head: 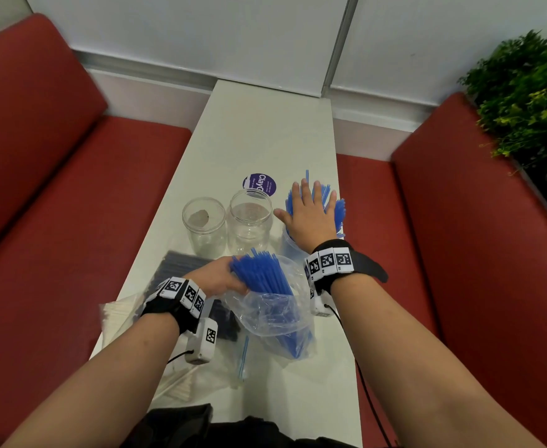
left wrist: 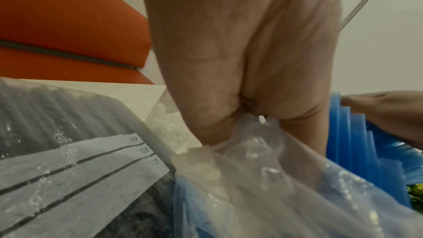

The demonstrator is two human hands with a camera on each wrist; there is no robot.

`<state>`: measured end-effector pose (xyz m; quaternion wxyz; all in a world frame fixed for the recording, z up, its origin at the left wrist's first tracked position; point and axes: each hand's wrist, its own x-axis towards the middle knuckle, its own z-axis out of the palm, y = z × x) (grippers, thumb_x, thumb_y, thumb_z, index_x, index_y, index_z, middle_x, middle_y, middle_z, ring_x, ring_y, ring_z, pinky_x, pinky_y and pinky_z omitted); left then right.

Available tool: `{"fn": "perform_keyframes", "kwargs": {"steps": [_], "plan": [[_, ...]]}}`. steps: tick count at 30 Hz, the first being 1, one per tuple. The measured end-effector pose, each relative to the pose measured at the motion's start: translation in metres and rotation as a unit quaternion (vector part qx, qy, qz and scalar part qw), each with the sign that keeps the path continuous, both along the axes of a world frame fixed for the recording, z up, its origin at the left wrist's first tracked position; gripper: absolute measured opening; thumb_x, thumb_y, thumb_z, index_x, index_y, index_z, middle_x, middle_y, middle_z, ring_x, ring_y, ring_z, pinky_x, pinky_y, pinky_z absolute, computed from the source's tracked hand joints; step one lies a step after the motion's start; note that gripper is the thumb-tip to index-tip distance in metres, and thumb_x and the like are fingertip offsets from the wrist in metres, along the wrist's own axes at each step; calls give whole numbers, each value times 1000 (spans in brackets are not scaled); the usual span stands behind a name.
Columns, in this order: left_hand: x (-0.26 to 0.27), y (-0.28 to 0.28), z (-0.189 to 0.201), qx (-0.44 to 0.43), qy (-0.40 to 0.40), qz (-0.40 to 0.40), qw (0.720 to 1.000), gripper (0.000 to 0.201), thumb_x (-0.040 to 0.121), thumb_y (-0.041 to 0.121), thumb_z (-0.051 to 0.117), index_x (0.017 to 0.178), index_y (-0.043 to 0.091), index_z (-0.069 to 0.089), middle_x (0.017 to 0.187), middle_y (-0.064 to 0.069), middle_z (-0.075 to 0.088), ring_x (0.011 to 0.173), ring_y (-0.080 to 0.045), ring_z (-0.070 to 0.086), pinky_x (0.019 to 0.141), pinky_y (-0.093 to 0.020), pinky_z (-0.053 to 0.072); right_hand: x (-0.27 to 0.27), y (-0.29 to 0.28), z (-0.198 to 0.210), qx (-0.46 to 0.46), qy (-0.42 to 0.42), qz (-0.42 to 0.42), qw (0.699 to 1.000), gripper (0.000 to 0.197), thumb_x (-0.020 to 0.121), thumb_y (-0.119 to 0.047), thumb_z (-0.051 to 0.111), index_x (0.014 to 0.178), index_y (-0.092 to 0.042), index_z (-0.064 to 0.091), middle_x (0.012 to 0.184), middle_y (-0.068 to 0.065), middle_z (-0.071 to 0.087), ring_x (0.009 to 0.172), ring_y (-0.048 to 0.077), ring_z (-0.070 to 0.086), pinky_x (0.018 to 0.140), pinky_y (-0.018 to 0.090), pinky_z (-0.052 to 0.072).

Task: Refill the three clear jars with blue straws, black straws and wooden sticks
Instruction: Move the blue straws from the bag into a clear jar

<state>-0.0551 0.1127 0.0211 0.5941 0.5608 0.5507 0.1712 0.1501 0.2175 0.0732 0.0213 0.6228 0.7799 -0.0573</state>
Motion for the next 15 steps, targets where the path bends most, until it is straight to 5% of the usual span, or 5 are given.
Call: {"fn": "perform_keyframes", "kwargs": {"steps": [4,8,12,15], "plan": [[-1,1,3,5,13,0,1000,45,75,-2,77,115,17,68,109,-6,75,108,-22,69,107,-51,47,-2,17,9,48,33,-8,998,83,102,-66,20,162,-11,3,171,4,-3,156,27,-10,124,56,-10],[-2,1,3,6,17,-4,1000,42,76,-3,76,112,17,69,106,-6,75,105,-22,69,106,-51,47,3,41,18,17,22,-24,999,82,102,-66,20,162,-12,4,171,1,-2,156,28,-9,122,58,-10],[-3,1,4,5,20,-4,1000,41,76,-1,77,113,15,68,107,-8,75,107,-24,69,105,-53,47,9,43,15,-42,26,-11,999,76,104,-62,23,160,-12,19,169,2,17,157,28,-1,124,59,-2],[-3,2,5,5,19,-8,1000,40,77,-1,76,113,15,68,108,-9,74,108,-26,68,105,-54,47,13,36,17,-9,57,-23,998,75,104,-62,23,160,-12,19,169,2,17,157,29,-1,123,59,-3]]}}
